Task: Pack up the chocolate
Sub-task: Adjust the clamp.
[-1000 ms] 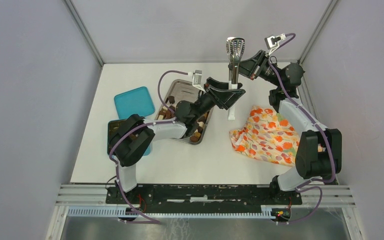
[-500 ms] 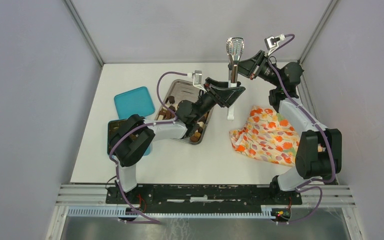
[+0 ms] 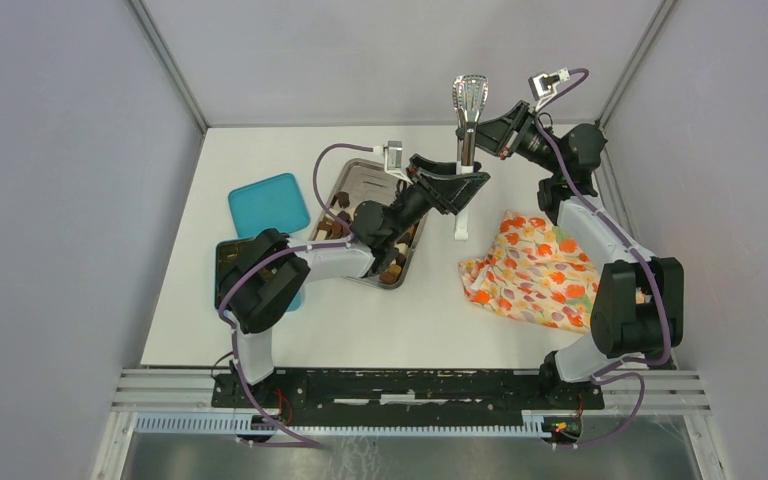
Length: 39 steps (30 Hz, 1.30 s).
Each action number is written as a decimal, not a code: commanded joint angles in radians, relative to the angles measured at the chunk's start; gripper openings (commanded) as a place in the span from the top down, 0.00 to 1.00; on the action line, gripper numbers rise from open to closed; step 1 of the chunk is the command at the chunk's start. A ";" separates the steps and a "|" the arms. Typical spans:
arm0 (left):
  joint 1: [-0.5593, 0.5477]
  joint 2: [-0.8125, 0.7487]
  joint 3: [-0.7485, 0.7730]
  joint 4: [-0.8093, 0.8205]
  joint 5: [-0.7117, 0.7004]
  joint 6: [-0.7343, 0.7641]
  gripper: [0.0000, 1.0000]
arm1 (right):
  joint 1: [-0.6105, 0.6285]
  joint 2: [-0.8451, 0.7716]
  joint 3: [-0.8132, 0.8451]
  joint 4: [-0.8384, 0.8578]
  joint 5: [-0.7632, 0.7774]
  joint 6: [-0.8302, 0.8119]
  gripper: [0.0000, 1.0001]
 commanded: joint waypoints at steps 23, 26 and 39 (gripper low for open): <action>-0.006 0.004 0.020 0.157 -0.067 -0.030 0.54 | -0.003 -0.031 0.013 0.050 0.052 0.039 0.90; -0.001 -0.008 0.008 0.161 -0.065 -0.020 0.59 | -0.004 -0.030 0.017 0.067 0.037 0.025 0.74; 0.072 -0.140 -0.127 0.119 -0.032 -0.028 0.58 | -0.066 -0.045 0.068 0.196 -0.086 -0.067 0.31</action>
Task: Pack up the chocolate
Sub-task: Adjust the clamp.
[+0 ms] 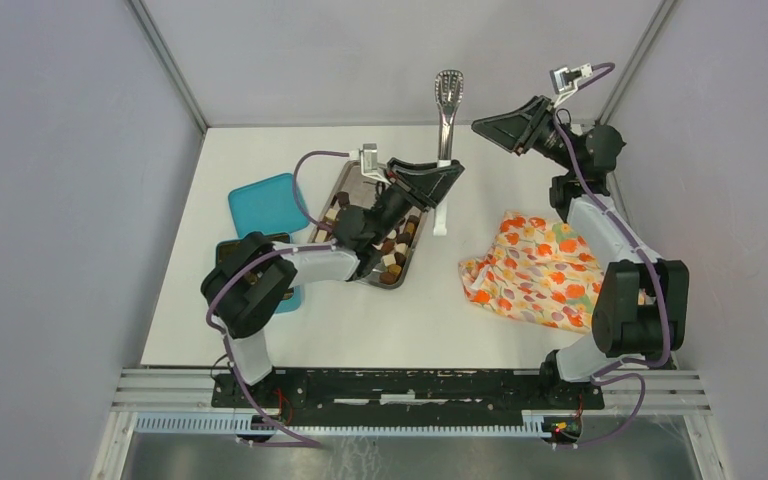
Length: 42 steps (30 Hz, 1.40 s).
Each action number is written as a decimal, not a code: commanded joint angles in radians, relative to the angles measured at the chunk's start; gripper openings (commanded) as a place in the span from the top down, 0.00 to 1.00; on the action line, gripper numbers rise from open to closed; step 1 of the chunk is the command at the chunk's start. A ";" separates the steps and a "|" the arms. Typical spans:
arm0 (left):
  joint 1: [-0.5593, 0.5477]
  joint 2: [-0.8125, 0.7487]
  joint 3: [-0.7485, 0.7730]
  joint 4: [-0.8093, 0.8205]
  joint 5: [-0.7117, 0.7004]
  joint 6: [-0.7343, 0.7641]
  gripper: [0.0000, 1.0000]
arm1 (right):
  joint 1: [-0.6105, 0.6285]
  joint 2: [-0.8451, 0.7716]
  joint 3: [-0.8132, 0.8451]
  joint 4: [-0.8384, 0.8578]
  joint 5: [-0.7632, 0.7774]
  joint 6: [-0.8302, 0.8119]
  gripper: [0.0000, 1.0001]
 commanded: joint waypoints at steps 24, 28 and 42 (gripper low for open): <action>0.409 -0.253 0.542 -2.278 0.258 0.321 0.58 | -0.066 -0.052 0.185 -1.086 0.037 -1.199 0.31; 0.408 -0.195 0.627 -2.476 0.193 0.391 0.58 | -0.066 -0.057 0.140 -1.121 0.052 -1.239 0.31; 0.403 -0.052 0.717 -2.629 0.070 0.469 0.62 | -0.048 -0.054 0.043 -1.082 0.067 -1.219 0.31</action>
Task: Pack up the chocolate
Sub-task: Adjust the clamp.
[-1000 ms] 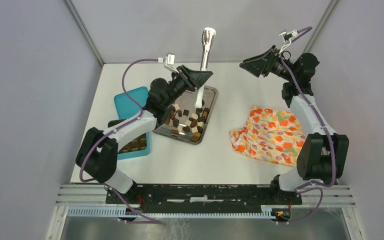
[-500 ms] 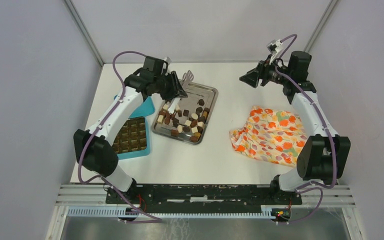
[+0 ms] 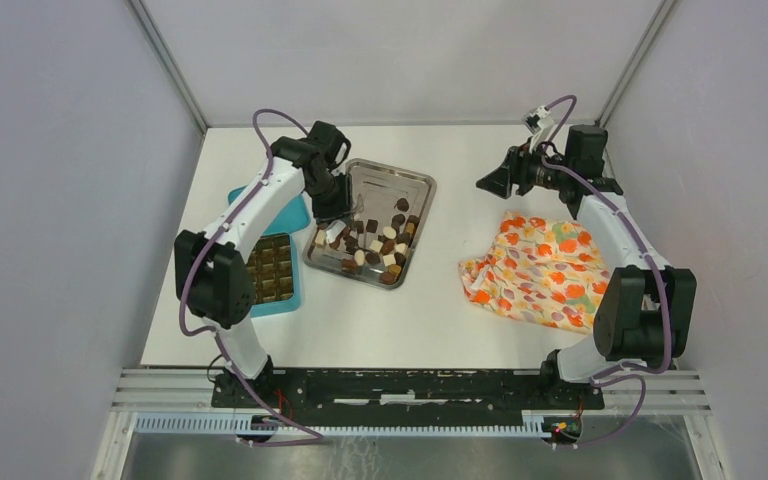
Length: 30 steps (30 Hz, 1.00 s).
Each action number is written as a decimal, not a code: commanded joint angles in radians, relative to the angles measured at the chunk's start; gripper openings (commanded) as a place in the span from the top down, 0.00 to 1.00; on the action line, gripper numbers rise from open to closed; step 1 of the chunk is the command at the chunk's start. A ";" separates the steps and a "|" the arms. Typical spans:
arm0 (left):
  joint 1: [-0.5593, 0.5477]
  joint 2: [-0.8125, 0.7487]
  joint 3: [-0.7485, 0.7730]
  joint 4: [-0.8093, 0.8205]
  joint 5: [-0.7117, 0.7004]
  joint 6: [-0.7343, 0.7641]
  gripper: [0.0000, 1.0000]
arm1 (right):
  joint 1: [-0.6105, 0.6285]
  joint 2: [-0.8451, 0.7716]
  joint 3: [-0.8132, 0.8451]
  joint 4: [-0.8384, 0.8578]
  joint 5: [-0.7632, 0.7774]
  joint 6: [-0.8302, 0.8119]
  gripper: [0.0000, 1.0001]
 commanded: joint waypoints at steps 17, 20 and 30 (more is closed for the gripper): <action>-0.004 -0.089 -0.064 0.503 0.475 -0.139 0.81 | 0.136 -0.003 -0.019 0.201 -0.166 0.152 0.27; 0.001 -0.170 -0.210 0.857 0.534 -0.340 0.81 | 0.132 -0.005 -0.091 0.599 -0.214 0.564 0.20; -0.044 -0.237 -0.357 1.551 0.405 -0.732 0.81 | 0.133 -0.003 -0.144 1.050 -0.030 1.268 0.02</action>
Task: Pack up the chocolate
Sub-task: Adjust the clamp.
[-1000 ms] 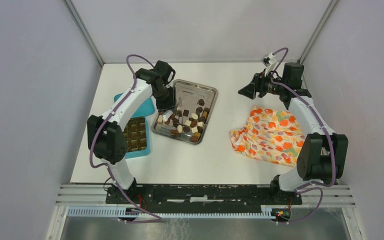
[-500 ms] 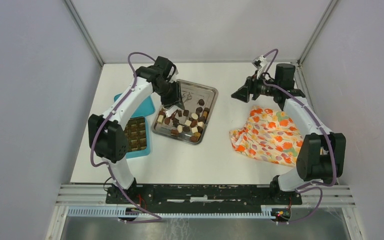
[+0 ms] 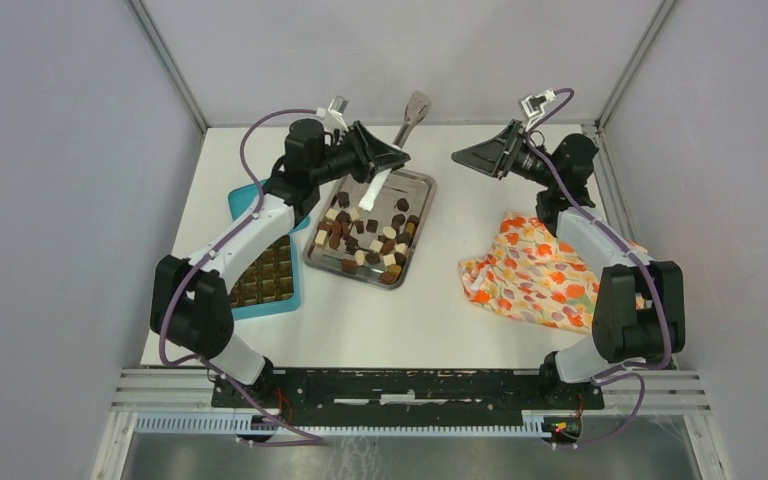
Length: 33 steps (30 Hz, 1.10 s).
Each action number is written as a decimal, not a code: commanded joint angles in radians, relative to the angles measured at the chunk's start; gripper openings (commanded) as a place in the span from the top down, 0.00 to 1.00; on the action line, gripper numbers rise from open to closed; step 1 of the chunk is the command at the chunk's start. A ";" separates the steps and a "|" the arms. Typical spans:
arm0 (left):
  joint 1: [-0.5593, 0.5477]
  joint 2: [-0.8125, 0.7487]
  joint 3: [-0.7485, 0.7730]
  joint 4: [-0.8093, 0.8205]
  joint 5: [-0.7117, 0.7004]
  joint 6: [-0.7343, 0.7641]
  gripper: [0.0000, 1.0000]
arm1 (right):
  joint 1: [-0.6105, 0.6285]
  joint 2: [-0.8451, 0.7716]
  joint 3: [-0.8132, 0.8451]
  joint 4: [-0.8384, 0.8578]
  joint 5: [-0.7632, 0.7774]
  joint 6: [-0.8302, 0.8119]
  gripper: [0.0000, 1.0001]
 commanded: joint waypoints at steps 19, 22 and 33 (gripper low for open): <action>-0.163 0.007 0.090 0.433 -0.108 -0.209 0.82 | 0.089 0.027 0.239 0.077 0.183 0.260 0.02; -0.173 0.009 0.100 0.421 -0.110 -0.196 0.82 | 0.103 0.035 0.270 -0.041 0.216 0.203 0.02; -0.198 0.011 0.102 0.419 -0.113 -0.177 0.81 | 0.130 0.059 0.267 -0.032 0.243 0.247 0.24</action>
